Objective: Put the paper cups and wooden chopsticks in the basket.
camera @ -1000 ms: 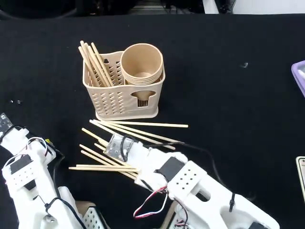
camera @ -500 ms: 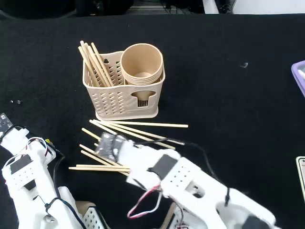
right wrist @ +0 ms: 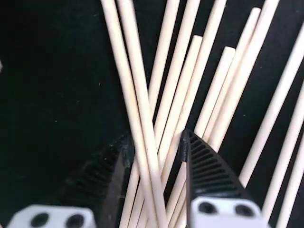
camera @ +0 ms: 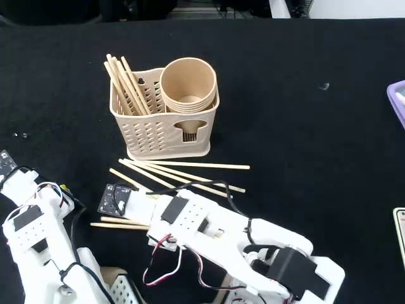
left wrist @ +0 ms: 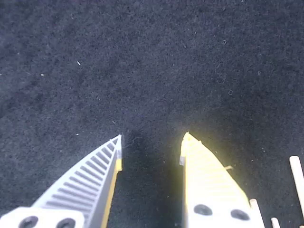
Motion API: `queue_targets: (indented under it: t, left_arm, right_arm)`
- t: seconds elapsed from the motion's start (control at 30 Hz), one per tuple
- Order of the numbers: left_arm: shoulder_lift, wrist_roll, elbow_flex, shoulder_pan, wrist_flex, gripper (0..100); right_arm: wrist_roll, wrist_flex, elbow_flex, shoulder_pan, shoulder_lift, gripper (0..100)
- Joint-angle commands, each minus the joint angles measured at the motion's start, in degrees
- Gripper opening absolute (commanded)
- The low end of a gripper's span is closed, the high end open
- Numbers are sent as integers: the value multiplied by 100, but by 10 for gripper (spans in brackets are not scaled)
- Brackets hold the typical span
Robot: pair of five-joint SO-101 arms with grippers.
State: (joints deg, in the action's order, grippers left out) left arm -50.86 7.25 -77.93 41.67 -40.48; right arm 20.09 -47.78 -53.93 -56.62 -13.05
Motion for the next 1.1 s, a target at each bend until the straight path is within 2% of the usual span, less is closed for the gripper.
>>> queue_targets:
  t: [0.0,0.13,0.4,0.67,0.9,1.07]
  left_arm:
    - [-79,-9,136,-57,114,205]
    - [-79,-9,136,-57,114,205]
    - [-79,-9,136,-57,114,205]
    - [-79,-9,127,-57,114,205]
    - [-79,-9,127,-57,114,205]
    - [-79,-9,127,-57,114,205]
  right_arm:
    - [0,70,207,-79,13,126]
    - [0,62,224,-70,-101,7]
    - [0,-624,180,-9,-954,11]
    - [369,-1055,180,941,-1613,11]
    - [404,-818,-303,1090,-1429,13]
    - [360,-466,-532,1081,-1086,113]
